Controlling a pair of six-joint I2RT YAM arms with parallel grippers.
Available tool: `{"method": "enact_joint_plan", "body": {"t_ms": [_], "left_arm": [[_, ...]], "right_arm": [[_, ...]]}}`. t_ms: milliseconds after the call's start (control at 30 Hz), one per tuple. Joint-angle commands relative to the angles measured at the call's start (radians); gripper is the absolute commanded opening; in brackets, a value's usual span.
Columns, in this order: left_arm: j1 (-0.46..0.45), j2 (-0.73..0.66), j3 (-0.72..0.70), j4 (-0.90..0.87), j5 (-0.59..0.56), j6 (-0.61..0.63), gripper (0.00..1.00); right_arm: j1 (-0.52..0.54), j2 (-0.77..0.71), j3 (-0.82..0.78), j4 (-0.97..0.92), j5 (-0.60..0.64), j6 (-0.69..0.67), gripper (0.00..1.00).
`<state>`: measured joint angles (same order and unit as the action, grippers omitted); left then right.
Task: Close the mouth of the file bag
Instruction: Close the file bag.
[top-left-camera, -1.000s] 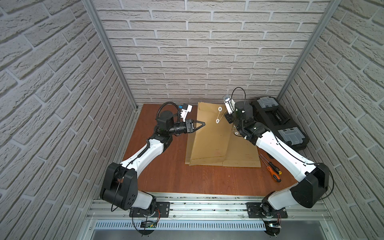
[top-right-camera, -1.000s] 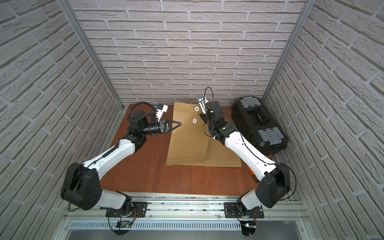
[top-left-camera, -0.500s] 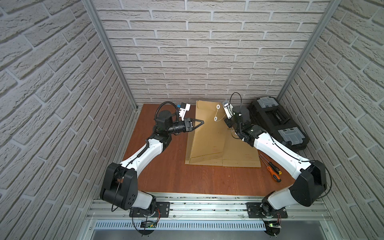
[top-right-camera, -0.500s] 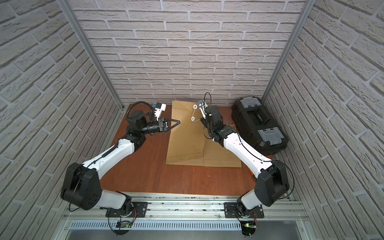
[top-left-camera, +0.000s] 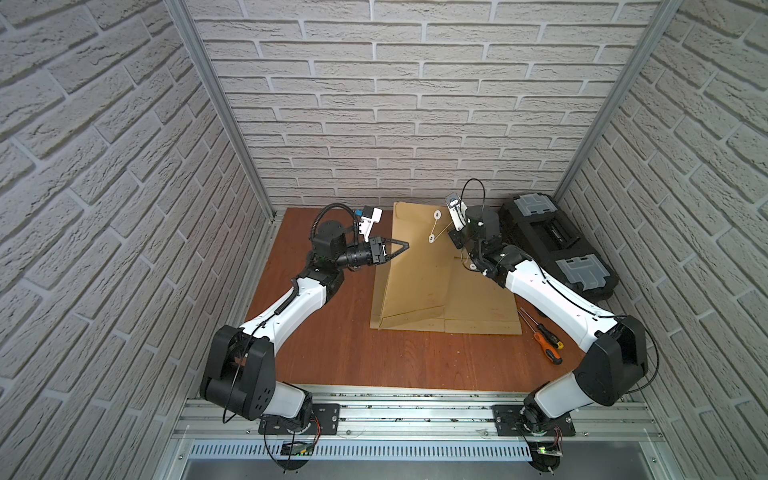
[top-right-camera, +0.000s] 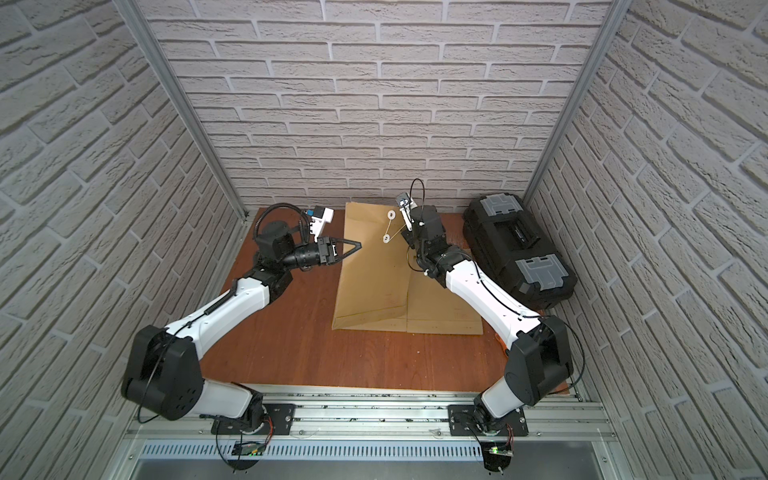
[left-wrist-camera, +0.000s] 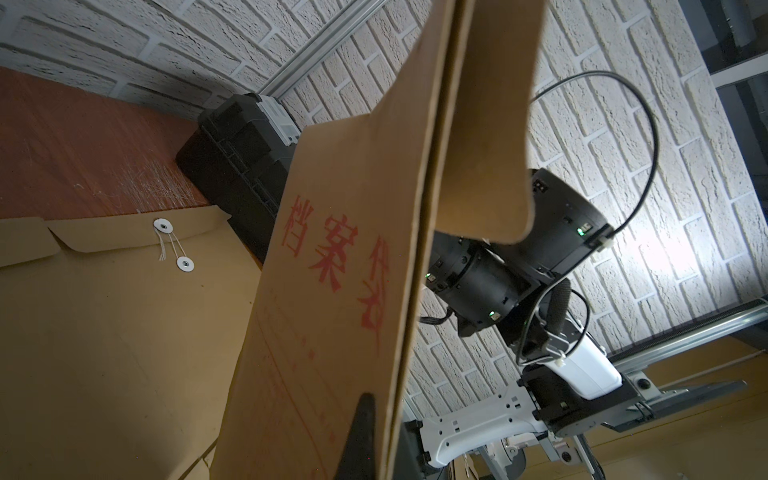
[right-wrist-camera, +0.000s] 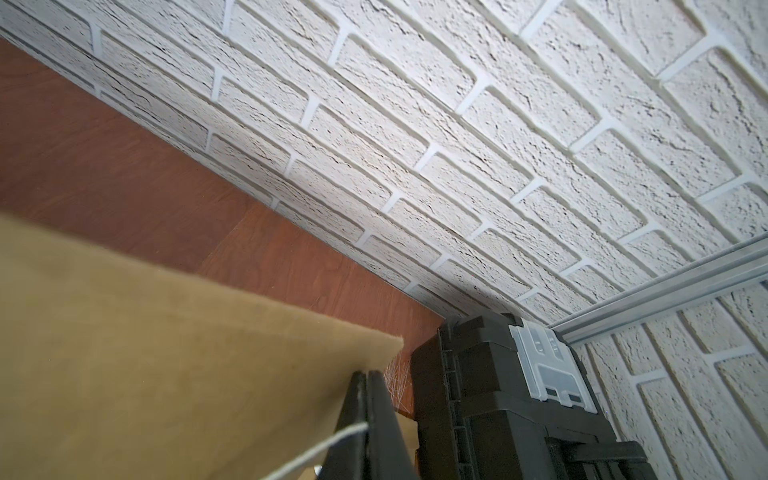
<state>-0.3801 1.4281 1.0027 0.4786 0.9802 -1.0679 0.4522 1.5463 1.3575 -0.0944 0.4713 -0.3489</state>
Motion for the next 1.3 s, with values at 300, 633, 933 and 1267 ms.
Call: {"method": "enact_joint_plan", "body": {"t_ms": [300, 633, 933, 1267], "left_arm": [[-0.019, -0.026, -0.009, 0.045, 0.018, 0.014, 0.00], [0.001, -0.040, -0.012, 0.116, -0.044, -0.052, 0.00], [-0.006, -0.064, -0.007, 0.095, -0.028, -0.060, 0.00], [-0.005, -0.081, -0.015, 0.071, -0.021, -0.043, 0.00]], "right_arm": [[-0.004, 0.016, 0.084, 0.020, -0.029, -0.017, 0.03], [-0.007, -0.045, -0.040, 0.049, -0.006, 0.028, 0.03], [-0.019, 0.000, -0.022, 0.085, 0.025, 0.006, 0.03], [-0.027, 0.028, 0.033, 0.099, 0.039, -0.052, 0.03]]}}
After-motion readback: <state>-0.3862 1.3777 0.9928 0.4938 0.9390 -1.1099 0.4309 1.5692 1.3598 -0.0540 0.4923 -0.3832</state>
